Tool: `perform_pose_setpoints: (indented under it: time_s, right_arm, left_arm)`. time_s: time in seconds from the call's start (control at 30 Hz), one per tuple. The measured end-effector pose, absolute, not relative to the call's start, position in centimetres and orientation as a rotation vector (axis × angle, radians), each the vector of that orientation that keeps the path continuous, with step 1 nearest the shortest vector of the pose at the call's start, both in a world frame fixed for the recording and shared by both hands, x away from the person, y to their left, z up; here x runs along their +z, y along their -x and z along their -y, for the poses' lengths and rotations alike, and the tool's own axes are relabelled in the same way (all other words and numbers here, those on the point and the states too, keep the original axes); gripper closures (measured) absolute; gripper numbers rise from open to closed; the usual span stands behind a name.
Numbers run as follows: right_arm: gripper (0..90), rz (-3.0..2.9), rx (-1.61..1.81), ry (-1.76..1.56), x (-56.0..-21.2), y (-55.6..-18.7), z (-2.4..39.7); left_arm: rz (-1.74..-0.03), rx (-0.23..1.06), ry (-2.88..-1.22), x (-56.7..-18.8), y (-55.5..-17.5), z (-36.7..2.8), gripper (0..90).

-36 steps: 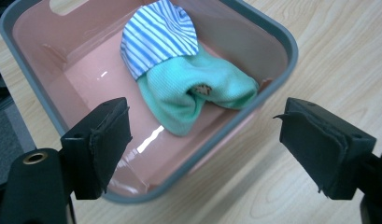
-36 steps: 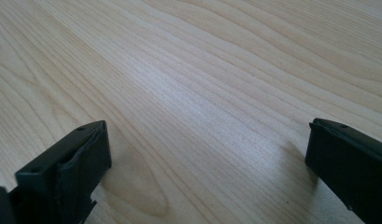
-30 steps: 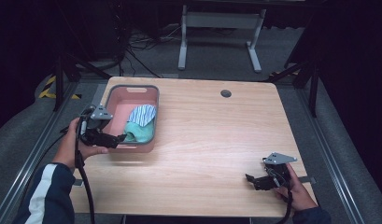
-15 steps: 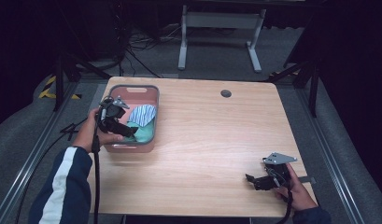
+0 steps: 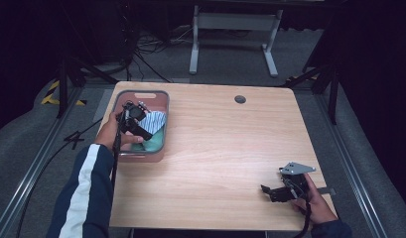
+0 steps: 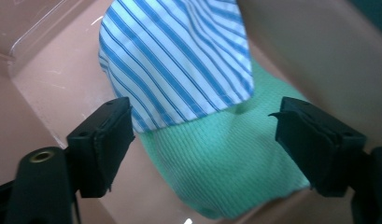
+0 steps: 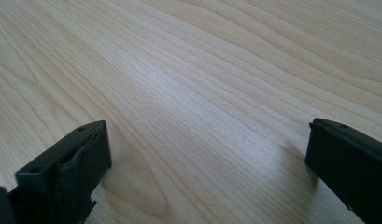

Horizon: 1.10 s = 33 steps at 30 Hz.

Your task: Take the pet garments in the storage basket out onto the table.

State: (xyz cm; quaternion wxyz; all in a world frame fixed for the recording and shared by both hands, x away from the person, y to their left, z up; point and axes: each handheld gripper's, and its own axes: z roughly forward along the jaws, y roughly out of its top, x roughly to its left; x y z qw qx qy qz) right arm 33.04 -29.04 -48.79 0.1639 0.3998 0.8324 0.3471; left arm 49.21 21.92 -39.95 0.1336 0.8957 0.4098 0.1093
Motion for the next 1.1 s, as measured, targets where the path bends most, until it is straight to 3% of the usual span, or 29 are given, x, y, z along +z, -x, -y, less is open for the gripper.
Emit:
perform_pose_setpoints:
  time_s: [0.33, 0.57, 0.8, 0.83, 0.93, 1.1]
  right_arm:
    - [0.5, -2.373, 0.989, -1.140, -48.8, -33.0, 29.0]
    - [0.5, -2.373, 0.989, -1.139, -48.8, -33.0, 29.0]
    - [0.5, -2.373, 0.989, -1.139, -48.8, -33.0, 29.0]
    - [0.5, -2.373, 0.989, -1.139, -48.8, -33.0, 29.0]
    - [0.5, -2.373, 0.989, -1.139, -48.8, -33.0, 29.0]
    - [0.5, -2.373, 0.989, -1.139, -48.8, -33.0, 29.0]
  left_arm:
    - [-1.317, 0.248, -2.646, -42.0, -50.8, -21.8, 22.9]
    - [-1.384, 0.174, -2.664, -42.8, -51.6, -21.9, 28.9]
    - [-1.355, 0.015, -2.639, -42.7, -51.6, -22.1, 53.6]
    - [-1.355, 0.015, -2.639, -42.7, -51.6, -22.1, 60.0]
    - [-1.304, 0.038, -2.699, -42.5, -51.4, -21.5, 67.5]
    - [-1.262, 0.127, -2.734, -41.5, -50.9, -21.2, 73.9]
